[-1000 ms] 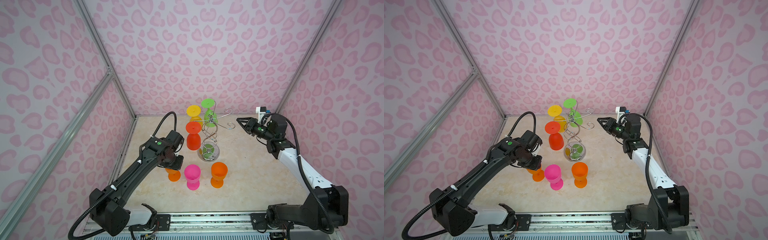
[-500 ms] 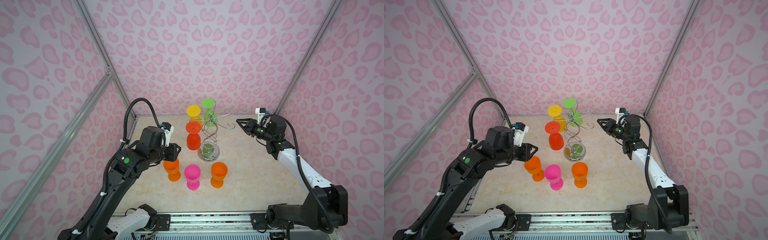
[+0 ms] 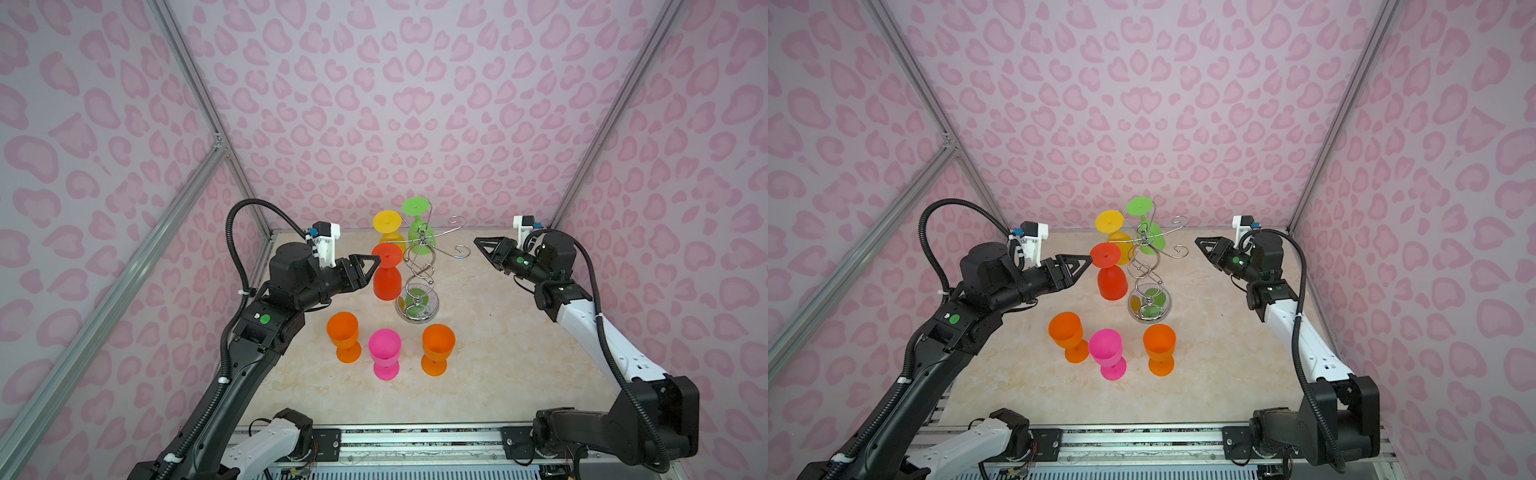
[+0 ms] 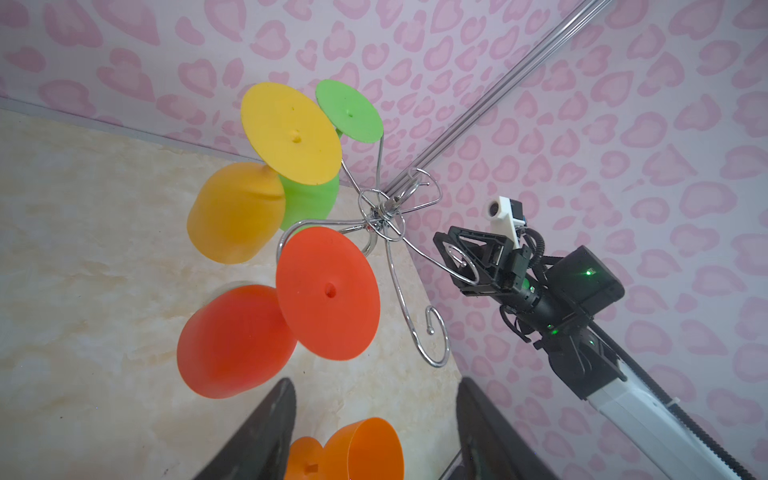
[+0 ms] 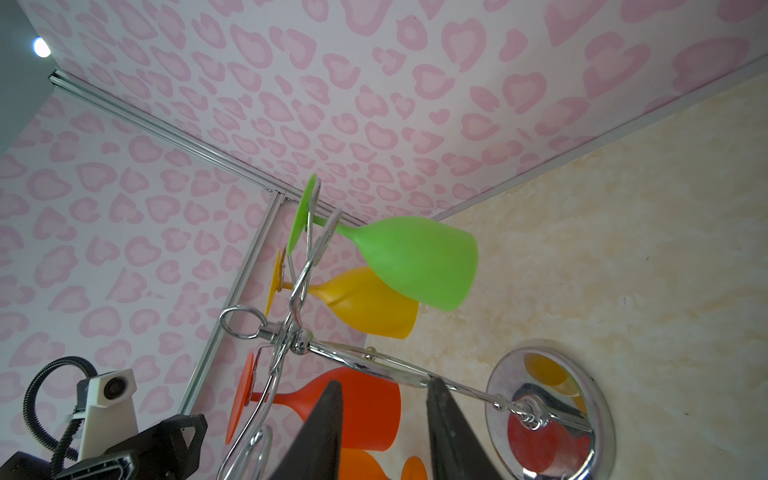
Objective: Take the wine glass off the wine glass rack
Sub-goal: 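Move the left gripper up to the red glass hanging on the rack, then close the left gripper on the red glass's base on the rack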
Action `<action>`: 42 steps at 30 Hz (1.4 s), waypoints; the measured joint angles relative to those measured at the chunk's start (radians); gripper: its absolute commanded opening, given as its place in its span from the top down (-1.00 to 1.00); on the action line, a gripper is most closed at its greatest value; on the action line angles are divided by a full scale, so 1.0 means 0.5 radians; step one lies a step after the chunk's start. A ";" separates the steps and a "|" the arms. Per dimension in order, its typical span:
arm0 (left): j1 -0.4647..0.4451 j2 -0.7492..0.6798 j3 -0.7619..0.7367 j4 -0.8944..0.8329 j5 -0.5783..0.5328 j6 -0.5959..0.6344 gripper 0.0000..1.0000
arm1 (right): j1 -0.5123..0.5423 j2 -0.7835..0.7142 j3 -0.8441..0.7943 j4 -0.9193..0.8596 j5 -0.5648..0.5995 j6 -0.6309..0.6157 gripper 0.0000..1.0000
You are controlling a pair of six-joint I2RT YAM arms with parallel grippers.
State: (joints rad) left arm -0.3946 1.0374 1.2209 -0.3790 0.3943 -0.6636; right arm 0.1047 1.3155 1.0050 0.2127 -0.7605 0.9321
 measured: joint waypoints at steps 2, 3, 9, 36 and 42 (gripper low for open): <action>0.038 0.011 -0.035 0.060 0.060 -0.043 -0.25 | 0.000 0.000 0.000 0.000 0.001 0.001 0.30; 0.067 0.018 -0.059 0.092 0.073 -0.055 -0.25 | 0.000 0.000 0.000 0.000 0.000 0.002 0.30; 0.155 0.063 -0.158 0.244 0.195 -0.194 -0.23 | -0.001 0.000 -0.006 0.005 0.000 0.006 0.30; 0.174 0.366 -0.230 0.610 0.464 -0.340 0.40 | -0.014 0.039 -0.008 0.012 -0.013 0.036 0.30; 0.175 0.371 -0.229 0.608 0.468 -0.345 0.55 | -0.014 0.045 -0.008 0.012 -0.014 0.036 0.30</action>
State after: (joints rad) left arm -0.3069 1.2228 1.1065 -0.0750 0.6285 -0.8360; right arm 0.0978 1.3380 1.0008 0.2188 -0.7677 0.9501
